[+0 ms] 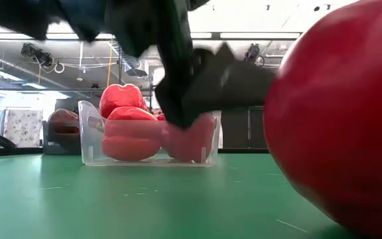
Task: Sort produce into baskets
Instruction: Put the red tomato into the bottom black bin
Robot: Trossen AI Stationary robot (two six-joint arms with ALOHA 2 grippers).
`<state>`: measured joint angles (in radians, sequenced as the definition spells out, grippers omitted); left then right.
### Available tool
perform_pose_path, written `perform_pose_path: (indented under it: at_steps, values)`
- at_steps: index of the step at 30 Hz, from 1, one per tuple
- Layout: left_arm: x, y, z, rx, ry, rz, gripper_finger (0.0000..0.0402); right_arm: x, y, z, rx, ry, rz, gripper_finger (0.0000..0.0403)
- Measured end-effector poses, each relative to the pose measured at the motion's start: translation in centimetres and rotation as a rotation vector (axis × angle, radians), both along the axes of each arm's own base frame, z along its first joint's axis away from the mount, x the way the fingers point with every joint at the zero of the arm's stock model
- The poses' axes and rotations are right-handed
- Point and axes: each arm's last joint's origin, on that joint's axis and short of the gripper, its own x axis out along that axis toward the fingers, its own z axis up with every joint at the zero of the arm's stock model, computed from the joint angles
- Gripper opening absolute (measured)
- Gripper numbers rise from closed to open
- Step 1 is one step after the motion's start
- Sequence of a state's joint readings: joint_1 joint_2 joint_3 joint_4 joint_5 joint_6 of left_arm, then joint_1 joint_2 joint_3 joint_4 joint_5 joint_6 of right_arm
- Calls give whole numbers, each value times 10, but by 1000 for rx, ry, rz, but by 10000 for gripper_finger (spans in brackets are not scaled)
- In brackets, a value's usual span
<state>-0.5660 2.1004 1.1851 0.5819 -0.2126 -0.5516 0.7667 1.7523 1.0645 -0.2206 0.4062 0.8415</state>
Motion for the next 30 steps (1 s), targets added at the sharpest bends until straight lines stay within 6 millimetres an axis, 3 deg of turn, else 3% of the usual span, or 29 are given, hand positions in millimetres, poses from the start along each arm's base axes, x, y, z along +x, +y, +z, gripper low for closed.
perform_pose_path:
  at_steps: [11,18,24,30]
  values:
    - [13,4,-44,2,64,-73,381,-4,2,-1,29,27,-16,275]
    - [18,7,-48,2,57,-47,269,-4,2,-1,29,24,-27,275]
    - [20,15,-36,40,53,-50,269,-7,5,-1,24,19,-20,275]
    - [5,25,12,170,148,-47,269,-10,8,-1,-10,-10,-32,275]
